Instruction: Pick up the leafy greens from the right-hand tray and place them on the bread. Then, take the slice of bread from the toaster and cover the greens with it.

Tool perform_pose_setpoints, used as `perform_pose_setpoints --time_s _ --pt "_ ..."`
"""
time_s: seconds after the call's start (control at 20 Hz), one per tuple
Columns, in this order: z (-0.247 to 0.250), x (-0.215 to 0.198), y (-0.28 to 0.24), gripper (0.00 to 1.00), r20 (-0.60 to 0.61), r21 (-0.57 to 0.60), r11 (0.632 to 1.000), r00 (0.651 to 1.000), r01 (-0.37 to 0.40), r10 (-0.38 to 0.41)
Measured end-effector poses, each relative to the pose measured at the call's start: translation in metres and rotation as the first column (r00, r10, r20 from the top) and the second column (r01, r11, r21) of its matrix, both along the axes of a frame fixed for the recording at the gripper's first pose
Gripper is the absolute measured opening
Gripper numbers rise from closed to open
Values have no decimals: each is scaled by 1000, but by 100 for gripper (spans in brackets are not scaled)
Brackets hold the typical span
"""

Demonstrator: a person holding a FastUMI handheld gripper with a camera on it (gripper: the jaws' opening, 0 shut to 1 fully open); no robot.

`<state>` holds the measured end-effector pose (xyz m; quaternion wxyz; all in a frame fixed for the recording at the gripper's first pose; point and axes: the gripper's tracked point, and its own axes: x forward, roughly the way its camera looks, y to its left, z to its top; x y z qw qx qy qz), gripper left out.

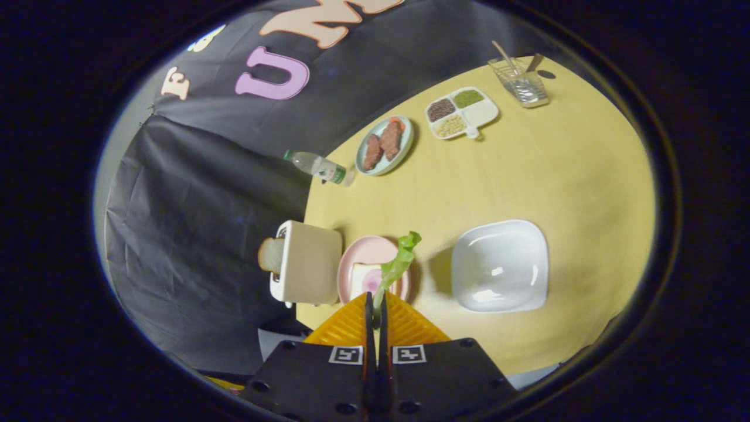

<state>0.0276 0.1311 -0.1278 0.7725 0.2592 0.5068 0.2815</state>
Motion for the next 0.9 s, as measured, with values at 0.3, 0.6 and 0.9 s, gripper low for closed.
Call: perform_pose_setpoints --time_s 0.3,0.6,0.9 --pt "3 -16 81 5 -60 72 996 996 -55 60" --pt "-43 -20 141 5 -81 26 996 993 -86 88" --pt "-86 -30 147 5 -104 -76 993 991 -93 85"
